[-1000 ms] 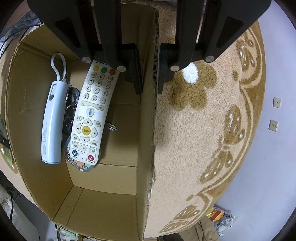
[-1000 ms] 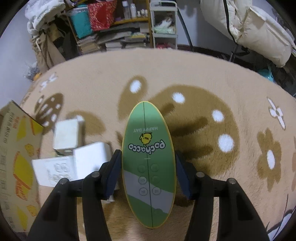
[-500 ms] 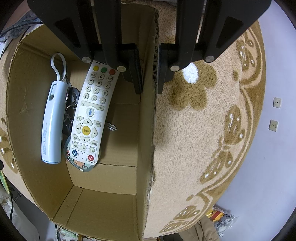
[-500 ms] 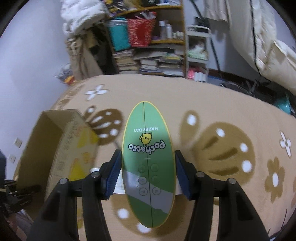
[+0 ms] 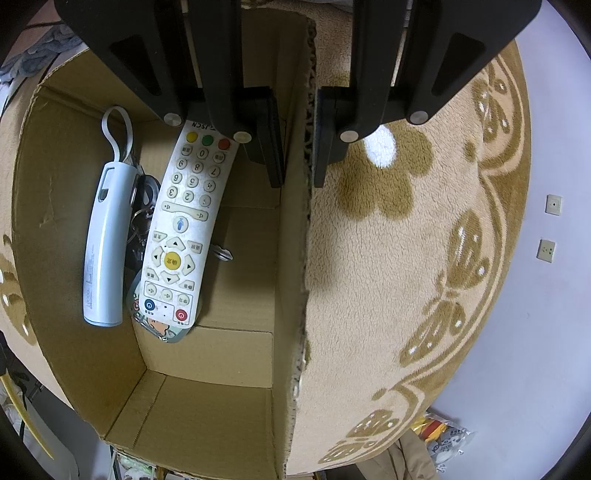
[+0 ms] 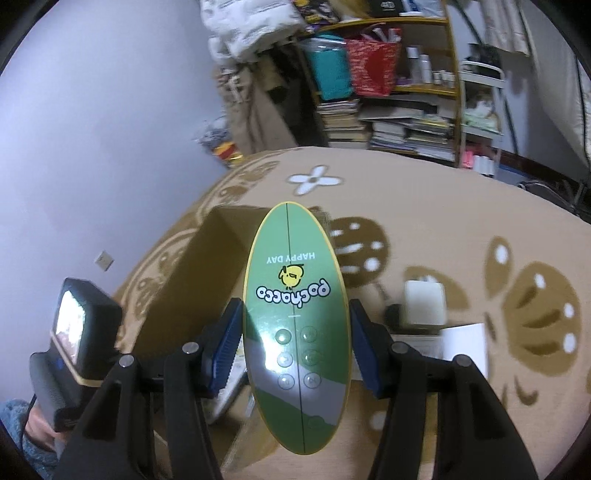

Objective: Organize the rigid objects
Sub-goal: 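Carry the green card over the box and drop it inside with the right tool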

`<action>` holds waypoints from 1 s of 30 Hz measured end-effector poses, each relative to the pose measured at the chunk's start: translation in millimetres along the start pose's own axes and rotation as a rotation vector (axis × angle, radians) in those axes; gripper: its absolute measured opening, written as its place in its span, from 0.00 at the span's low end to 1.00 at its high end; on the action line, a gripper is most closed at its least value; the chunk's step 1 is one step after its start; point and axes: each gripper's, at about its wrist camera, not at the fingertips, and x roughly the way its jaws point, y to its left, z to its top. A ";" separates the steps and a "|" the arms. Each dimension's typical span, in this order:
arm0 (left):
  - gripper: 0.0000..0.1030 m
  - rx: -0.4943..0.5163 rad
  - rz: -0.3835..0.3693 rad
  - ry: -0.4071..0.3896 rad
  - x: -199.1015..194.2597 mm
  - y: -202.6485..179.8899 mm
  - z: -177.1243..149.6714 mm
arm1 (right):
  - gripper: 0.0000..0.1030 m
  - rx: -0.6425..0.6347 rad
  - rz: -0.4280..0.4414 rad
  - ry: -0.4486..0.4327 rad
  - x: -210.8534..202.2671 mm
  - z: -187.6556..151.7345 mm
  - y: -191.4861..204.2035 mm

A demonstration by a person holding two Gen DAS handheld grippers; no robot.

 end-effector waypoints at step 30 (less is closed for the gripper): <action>0.14 -0.005 -0.008 0.001 -2.1 -0.6 0.9 | 0.58 -0.057 0.058 0.004 30.9 -18.7 32.9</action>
